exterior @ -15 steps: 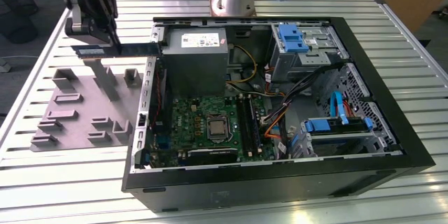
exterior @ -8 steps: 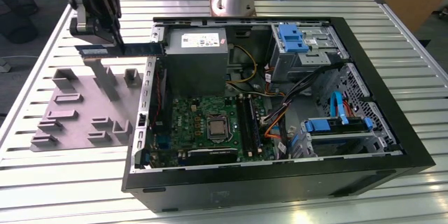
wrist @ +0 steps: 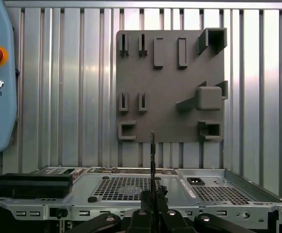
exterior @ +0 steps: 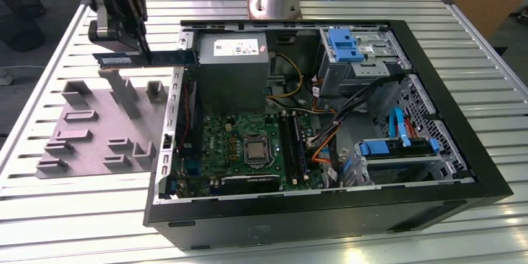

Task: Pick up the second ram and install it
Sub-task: 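Pick up the second ram and move it above second insertion slot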

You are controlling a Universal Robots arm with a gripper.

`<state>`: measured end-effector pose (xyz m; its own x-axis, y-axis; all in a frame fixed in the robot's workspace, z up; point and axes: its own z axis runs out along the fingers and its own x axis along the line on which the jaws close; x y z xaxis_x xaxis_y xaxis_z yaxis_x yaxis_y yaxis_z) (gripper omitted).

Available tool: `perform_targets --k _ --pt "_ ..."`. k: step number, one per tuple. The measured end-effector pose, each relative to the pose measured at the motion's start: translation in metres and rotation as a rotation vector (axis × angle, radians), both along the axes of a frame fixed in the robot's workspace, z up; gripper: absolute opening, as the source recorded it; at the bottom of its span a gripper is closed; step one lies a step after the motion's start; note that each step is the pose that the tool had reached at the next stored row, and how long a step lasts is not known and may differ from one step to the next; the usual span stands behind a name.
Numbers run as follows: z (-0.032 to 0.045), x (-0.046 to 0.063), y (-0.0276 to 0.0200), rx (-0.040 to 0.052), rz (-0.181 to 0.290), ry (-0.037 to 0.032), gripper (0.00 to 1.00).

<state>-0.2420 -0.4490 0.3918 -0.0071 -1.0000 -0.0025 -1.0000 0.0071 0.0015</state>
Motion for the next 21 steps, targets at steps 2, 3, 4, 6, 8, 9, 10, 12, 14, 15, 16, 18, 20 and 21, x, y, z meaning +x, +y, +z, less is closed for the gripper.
perform_targets --k 2,3,4,6,8,9,10,12,14,15,16,18,20,21 --pt "0.0000 0.001 0.0000 0.0000 0.000 0.0000 0.14" --pt "0.0000 0.002 0.0000 -0.0001 0.000 0.0000 0.14" --pt "0.0000 0.003 0.0000 0.0000 0.000 0.0001 0.14" --pt "0.0000 0.004 0.0000 0.0000 0.000 0.0000 0.14" --pt "0.0000 0.005 0.0000 -0.0001 0.000 0.0000 0.14" --pt "0.0000 0.006 0.0000 -0.0001 0.000 0.0000 0.14" --pt "0.0000 0.006 0.0000 -0.0001 0.000 0.0001 0.14" --pt "0.0000 0.007 0.0000 -0.0001 0.000 0.0001 0.14" --pt "0.0000 0.009 0.0000 0.0000 0.000 0.0000 0.14" --pt "0.0000 0.009 0.0000 -0.0001 0.000 0.0000 0.14" --pt "0.0001 0.010 0.0000 -0.0001 0.000 0.0001 0.14" --pt "0.0000 0.011 0.0000 -0.0001 0.000 0.0000 0.14" --pt "0.0001 0.012 0.0000 -0.0001 0.000 0.0001 0.14" --pt "0.0000 0.013 0.0000 0.0000 0.000 0.0000 0.14"
